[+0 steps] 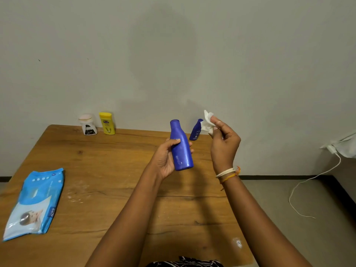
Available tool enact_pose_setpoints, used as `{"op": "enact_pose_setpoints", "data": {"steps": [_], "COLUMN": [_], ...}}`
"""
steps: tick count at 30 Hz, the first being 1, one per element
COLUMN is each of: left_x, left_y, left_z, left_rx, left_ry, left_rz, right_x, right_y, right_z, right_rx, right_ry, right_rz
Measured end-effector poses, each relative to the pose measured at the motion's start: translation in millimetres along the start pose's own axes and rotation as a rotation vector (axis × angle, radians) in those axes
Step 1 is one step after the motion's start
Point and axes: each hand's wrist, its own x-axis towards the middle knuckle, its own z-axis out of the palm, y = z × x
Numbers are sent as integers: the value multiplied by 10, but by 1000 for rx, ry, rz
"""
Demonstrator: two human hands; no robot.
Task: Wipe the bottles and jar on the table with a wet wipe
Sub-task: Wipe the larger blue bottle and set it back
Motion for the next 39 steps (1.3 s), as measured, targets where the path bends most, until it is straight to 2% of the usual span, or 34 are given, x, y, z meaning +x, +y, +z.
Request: {"op": "enact_pose_setpoints", "data": {"steps": [5,13,20,25,28,32,34,37,39], "left_x": [19,54,80,76,65,44,45,62,59], "left_y": [37,17,-35,-8,27,4,-4,-21,-47], "left_z": [-32,-82,-61,-113,-121,-121,-108,-86,-56], "left_rx": [64,124,1,-73,-16,-34,-19,56,93], "left_ry": [-97,-79,-50,-7,-5,-4,-5,-17,-42], "left_rz": [-79,-101,-83,-36,-73,-28,-17,-23,-34], "right_x": [59,121,-106,-471,-724,-844,-741,-408,-174], "right_y": [79,98,183,453,650,789,755,548,403], "right_z": [77,179,174,94,-118,-414,-439,-256,-81], "right_rx": [-93,-184,-517,-668,-698,-641,-586,-440,-409], "right_ry": [-100,-175,-498,-634,-667,-753,-707,-489,-429], "right_rz": [14,-75,-384,-555,-640,-758,-751,-601,-538]}}
